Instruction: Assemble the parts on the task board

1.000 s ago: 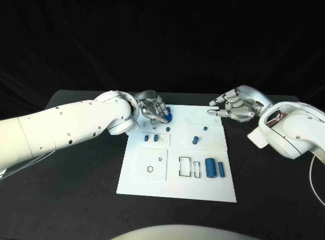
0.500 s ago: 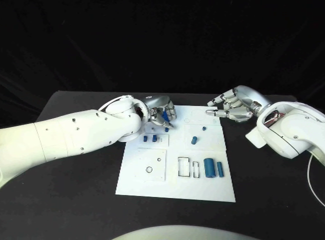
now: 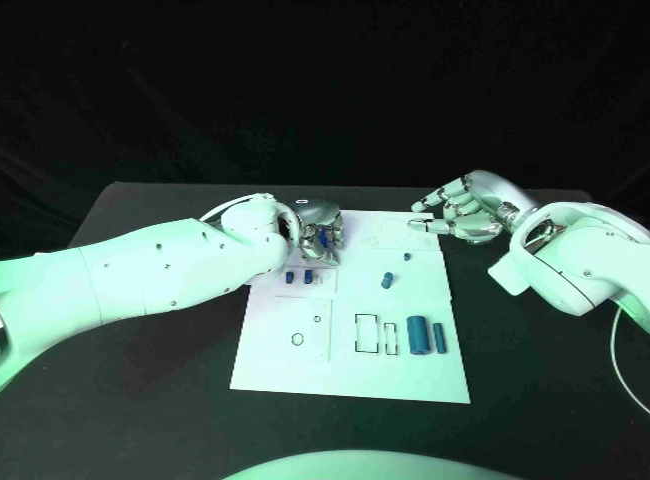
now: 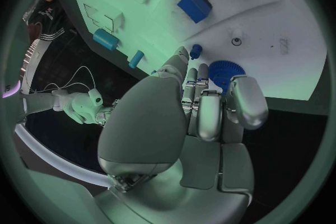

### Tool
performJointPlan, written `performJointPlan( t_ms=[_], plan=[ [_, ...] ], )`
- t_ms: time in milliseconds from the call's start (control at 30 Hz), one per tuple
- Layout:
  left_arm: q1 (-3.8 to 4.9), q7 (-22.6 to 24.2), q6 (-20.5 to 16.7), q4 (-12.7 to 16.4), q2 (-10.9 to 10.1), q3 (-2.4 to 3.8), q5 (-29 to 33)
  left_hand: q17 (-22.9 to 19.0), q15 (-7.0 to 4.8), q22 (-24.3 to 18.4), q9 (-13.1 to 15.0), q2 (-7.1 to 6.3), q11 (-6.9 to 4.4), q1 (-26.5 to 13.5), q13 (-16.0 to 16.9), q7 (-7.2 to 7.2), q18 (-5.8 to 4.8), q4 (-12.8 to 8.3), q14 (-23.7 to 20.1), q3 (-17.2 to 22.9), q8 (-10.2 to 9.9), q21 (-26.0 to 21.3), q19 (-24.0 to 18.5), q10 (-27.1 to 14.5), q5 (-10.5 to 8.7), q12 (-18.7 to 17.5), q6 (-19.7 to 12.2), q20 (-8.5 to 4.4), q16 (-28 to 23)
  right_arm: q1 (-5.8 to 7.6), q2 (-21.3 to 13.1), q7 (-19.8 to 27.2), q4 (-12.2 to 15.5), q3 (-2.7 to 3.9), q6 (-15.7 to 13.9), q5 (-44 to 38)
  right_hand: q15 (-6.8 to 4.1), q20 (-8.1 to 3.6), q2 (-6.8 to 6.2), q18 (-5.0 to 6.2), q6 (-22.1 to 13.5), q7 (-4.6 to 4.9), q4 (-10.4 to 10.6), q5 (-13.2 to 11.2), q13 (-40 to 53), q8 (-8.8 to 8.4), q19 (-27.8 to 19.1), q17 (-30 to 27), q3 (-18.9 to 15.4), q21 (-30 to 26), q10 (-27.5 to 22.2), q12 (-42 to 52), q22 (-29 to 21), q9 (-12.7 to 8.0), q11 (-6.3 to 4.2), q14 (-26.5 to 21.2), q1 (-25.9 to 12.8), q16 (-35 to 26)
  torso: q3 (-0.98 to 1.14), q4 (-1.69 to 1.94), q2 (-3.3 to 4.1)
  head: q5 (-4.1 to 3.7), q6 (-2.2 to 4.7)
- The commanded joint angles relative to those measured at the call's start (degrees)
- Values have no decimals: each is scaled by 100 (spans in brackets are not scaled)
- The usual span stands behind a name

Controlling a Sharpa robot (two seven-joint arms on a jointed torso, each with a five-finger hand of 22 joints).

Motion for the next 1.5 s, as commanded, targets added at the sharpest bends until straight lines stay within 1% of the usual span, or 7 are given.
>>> performJointPlan(
  t_ms=[33,167,567,900,1100,1300,1500],
  plan=[
    [-12,-146,302,-63,68,6,-189,-42,-36,52,-9,54,3,-19,-14,-15,-119,-18,247,80,-49,55,121,84,22,-37,61,-17,-38,-4,9,48,11,0,51,-20,-39,-4,50,36,33,7,5,29,-10,-21,14,628,-27,20,-24,13,-5,-6,-13,402,14,-20,-4,-4,0,-1,-12],
    [-21,-132,350,-101,111,9,-193,-66,-43,86,-9,73,-7,15,-25,-20,-123,-30,247,165,-80,86,122,145,25,-76,112,-23,-35,-4,15,52,9,0,53,-19,-39,-4,50,36,33,7,5,29,-10,-21,14,628,-27,20,-24,13,-5,-6,-13,402,14,-20,1,-18,1,5,-10],
    [-28,-133,500,-143,168,10,-196,-113,-76,230,-7,110,-42,124,-30,-33,-144,-104,245,537,-176,215,124,390,32,-206,289,-46,-5,-4,14,53,12,0,54,-17,-39,-4,50,36,33,7,5,29,-10,-21,14,628,-27,20,-24,13,-5,-6,-13,402,14,-20,0,1,-6,-6,-17],
    [-31,-210,700,-169,196,11,-203,-153,-95,352,-9,93,-63,224,-3,-11,-161,-366,236,1178,-291,315,110,690,34,-359,494,-70,33,-4,16,54,9,0,61,-16,-39,-4,50,36,33,7,5,29,-10,-21,14,628,-27,20,-24,13,-5,-6,-13,402,14,-20,-2,-2,-5,7,-26],
    [-35,-182,580,-162,194,19,-203,-165,-92,439,-11,42,-60,158,19,4,-175,-512,233,1484,-363,392,115,799,31,-433,560,-67,58,-4,19,59,9,0,56,-15,-39,-4,50,36,33,7,5,29,-10,-21,14,628,-27,20,-24,13,-5,-6,-13,402,14,-20,-3,3,-3,2,-22],
    [-48,-150,412,21,94,70,-153,-201,-83,459,-18,-37,-59,-64,47,14,-171,-639,225,1774,-481,394,100,869,21,-544,575,-59,79,-4,23,68,5,0,50,-12,-40,-5,65,35,34,7,2,48,-4,-22,20,627,-29,26,-18,23,2,-6,-14,403,23,-21,-10,-4,-3,-10,-7],
    [-47,-127,277,237,-81,200,-51,-202,-84,489,-14,-53,-61,-116,62,17,-176,-696,225,1857,-509,420,105,906,19,-568,594,-59,91,-5,26,74,0,0,42,-8,-40,-5,65,35,34,7,2,48,-4,-22,20,627,-29,26,-18,23,2,-6,-14,403,23,-21,1,5,-11,-22,6]
  ],
)
